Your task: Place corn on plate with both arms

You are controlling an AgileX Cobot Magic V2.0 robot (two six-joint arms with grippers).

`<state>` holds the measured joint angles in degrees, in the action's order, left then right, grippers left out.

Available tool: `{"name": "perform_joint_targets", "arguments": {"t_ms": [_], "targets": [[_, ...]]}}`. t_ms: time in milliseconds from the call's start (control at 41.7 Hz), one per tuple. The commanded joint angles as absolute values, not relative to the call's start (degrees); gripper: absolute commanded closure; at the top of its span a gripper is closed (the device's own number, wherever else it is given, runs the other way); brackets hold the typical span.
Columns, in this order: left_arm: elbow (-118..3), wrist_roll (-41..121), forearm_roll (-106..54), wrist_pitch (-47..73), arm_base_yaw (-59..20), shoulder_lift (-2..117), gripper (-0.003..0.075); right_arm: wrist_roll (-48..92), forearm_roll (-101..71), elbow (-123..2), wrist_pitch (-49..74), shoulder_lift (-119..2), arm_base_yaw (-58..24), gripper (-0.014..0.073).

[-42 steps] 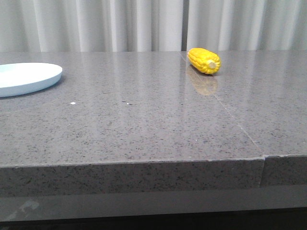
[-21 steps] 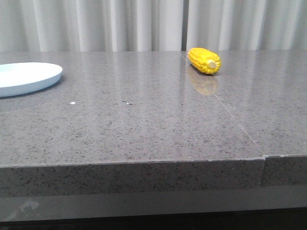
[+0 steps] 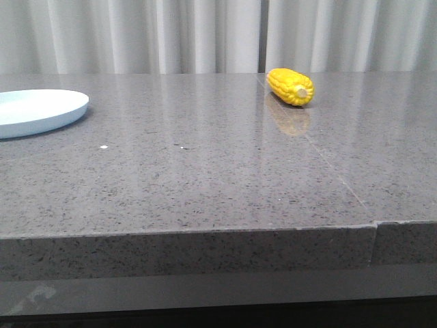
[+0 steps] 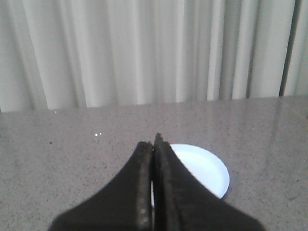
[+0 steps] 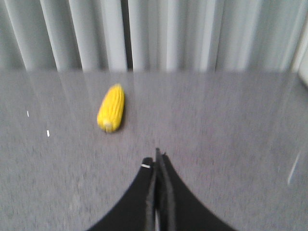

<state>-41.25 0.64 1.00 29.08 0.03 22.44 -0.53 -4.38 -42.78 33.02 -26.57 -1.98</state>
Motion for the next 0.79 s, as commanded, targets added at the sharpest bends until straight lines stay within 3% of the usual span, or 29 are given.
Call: {"name": "perform_joint_targets", "arguments": {"t_ms": [0,432,480,528,696,768], "targets": [[-42.95,0.0,0.67,25.43,0.1,25.82,0.074,-0.36,-4.45,-44.76,32.29,-31.57,-1.64,0.0662],[-42.95,0.0,-0.45,30.8,0.1,33.16,0.0734,0.82,-4.45,-44.76,33.96,-43.53,-1.64,0.0629],[-42.95,0.0,-0.45,31.55,0.1,33.6,0.07,0.92,-4.45,-44.76,34.17,-43.82,-1.64,0.0578],[-42.95,0.0,-0.45,32.14,0.1,34.1,0.0644,1.03,-4.45,-44.76,34.38,-43.82,-1.64,0.0474],[-42.95,1.21,-0.35,34.8,0.1,35.95,0.029,1.03,-4.45,-44.76,34.56,-43.82,-1.64,0.0081],[-43.06,1.21,-0.35,35.88,0.1,36.75,0.0225,1.03,-4.45,-44.76,34.56,-43.82,-1.64,-0.0009]]}}
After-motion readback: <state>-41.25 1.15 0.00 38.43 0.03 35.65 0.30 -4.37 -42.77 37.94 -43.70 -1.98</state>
